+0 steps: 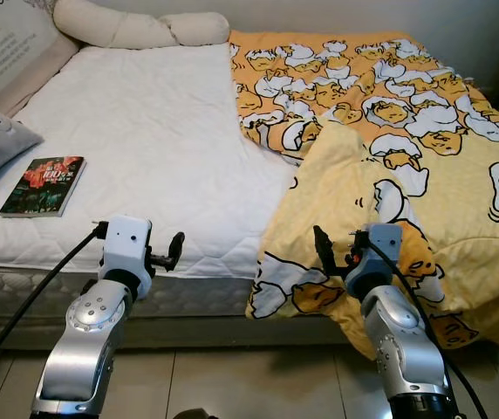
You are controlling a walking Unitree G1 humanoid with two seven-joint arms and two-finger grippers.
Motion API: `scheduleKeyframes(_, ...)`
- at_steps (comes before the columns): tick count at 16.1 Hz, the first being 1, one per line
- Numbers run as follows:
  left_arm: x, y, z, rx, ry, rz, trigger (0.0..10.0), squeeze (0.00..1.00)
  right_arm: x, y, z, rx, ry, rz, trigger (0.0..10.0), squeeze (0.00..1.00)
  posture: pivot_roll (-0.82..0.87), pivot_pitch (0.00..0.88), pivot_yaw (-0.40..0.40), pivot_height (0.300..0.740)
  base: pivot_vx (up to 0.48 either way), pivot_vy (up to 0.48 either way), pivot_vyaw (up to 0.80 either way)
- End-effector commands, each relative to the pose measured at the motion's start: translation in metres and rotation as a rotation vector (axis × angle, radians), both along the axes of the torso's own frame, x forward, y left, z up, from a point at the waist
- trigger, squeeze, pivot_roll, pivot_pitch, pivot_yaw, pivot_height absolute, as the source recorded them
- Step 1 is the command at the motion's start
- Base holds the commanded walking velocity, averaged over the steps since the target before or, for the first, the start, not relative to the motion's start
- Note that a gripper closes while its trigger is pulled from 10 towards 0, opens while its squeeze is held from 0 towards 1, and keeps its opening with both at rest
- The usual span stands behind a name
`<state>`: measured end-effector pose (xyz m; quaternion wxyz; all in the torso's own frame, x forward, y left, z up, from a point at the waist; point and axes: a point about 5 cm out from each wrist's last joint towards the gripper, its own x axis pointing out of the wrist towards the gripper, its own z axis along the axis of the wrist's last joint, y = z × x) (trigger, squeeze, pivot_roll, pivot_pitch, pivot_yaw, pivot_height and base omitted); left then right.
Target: Clean up the room
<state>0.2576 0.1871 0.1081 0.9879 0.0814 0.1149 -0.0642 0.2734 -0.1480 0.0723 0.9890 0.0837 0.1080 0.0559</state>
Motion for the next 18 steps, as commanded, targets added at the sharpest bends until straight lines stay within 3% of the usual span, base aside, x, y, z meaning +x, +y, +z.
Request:
scheduleKeyframes(1,0.0036,-0.0005,0.002,-0.003,-0.009,-0.009,10.0,0.67,0.0032,0.0,0.0037,0.001,-0.004,0.008,10.0,0.0,-0.01,0.0,0.033,0.74,0.304,0.0,0.0)
scheduleKeyframes(3,0.0041,-0.0001,0.0016,-0.004,-0.007,-0.012,10.0,0.68,0.0037,0.0047,0.0061,-0.018,-0.012,0.075,10.0,0.0,-0.01,0.0,0.033,0.74,0.347,0.0,0.0)
scheduleKeyframes(7,0.0056,0.0013,0.0015,-0.003,-0.006,-0.014,10.0,0.68,0.0051,0.0042,0.0065,-0.037,-0.009,0.07,10.0,0.0,-0.01,0.0,0.033,0.74,0.398,0.0,0.8)
scheduleKeyframes(18,0.0059,0.0026,-0.003,0.013,0.003,-0.015,10.0,0.67,0.0047,0.0015,0.0027,-0.044,0.018,0.042,10.0,0.0,-0.02,0.0,0.033,0.74,0.405,0.0,0.0)
